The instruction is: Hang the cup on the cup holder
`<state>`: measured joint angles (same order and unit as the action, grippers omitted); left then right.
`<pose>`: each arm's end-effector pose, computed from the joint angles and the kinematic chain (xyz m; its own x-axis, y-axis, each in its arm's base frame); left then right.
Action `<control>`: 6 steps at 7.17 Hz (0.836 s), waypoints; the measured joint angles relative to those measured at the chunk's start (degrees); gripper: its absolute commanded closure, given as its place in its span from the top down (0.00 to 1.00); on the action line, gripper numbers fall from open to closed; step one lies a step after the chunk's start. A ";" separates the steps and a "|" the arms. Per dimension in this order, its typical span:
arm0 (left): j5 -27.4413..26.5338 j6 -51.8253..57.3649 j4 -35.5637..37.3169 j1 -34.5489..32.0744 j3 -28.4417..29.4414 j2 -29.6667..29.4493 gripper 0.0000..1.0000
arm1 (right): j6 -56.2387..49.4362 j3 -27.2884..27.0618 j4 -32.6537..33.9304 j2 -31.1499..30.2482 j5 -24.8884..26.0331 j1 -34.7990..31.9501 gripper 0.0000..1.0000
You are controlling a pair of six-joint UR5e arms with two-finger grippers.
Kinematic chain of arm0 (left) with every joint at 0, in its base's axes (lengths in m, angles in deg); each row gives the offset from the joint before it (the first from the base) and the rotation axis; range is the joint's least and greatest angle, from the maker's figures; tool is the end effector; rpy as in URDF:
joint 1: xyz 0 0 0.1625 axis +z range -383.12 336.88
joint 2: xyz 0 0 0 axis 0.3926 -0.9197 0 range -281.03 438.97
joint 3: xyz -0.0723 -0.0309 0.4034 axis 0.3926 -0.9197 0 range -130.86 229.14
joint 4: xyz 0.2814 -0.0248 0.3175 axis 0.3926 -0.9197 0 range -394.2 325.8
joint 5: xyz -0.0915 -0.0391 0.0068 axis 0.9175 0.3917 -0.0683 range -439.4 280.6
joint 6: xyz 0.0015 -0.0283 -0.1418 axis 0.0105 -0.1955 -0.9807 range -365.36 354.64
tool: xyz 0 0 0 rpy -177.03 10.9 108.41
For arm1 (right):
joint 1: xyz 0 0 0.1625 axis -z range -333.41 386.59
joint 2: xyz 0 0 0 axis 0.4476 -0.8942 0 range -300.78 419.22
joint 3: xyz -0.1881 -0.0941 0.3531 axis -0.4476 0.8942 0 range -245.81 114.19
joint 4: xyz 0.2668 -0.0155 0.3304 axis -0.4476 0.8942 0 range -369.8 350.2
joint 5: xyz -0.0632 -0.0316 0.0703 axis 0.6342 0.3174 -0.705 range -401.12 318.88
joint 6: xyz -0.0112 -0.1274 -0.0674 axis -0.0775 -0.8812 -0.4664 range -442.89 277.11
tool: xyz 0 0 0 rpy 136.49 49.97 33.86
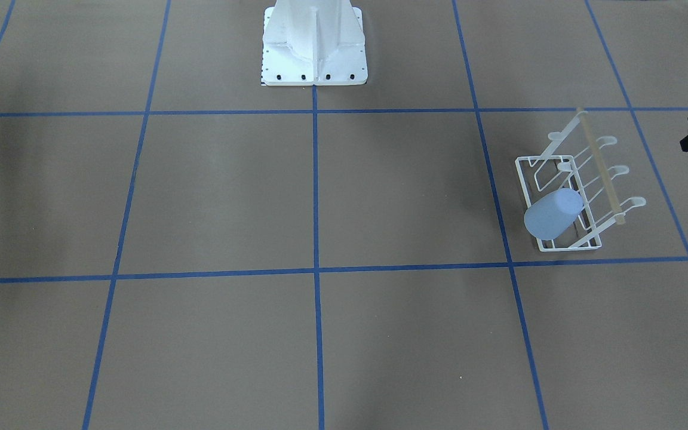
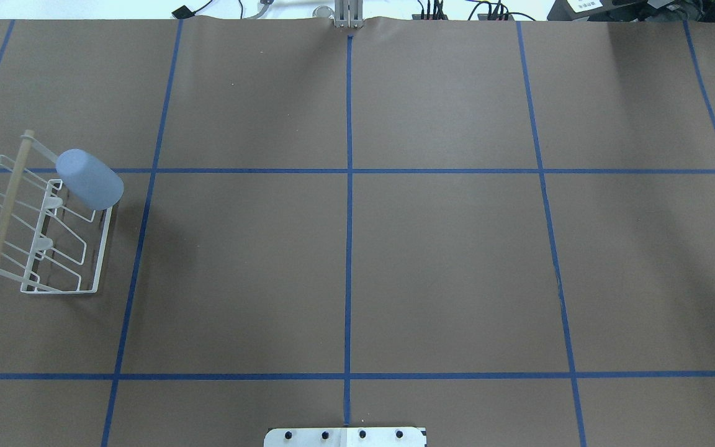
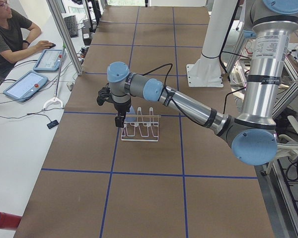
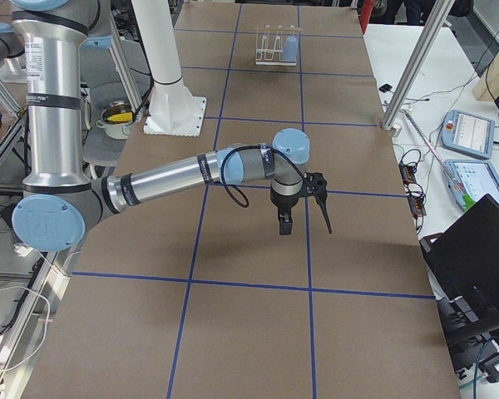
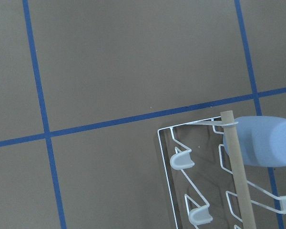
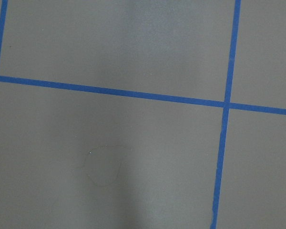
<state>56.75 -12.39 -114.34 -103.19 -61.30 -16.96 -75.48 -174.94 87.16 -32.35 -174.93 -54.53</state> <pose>0.0624 -0.5252 0.4597 0.6624 0.2033 -0.7210 -0.0848 0.9766 0.1975 -0.0430 -0.4899 0.5359 0.7072 -0.1100 0.6984 0.0610 0.9936 0.0948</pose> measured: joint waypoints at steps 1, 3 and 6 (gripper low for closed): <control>-0.03 0.03 -0.25 0.01 -0.31 -0.45 0.98 | 0.10 -0.02 0.04 0.08 -0.21 0.00 1.00; -0.81 0.27 -3.82 -0.84 -0.50 -0.78 0.98 | 0.26 0.30 0.05 0.14 -0.93 0.00 1.00; -3.29 0.17 -12.17 -5.62 -0.41 -1.16 0.98 | 0.05 0.04 -0.03 0.23 -2.97 -0.02 1.00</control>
<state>53.45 -12.21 -126.51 -108.81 -61.71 -18.12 -75.43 -174.90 87.13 -32.13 -177.90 -54.55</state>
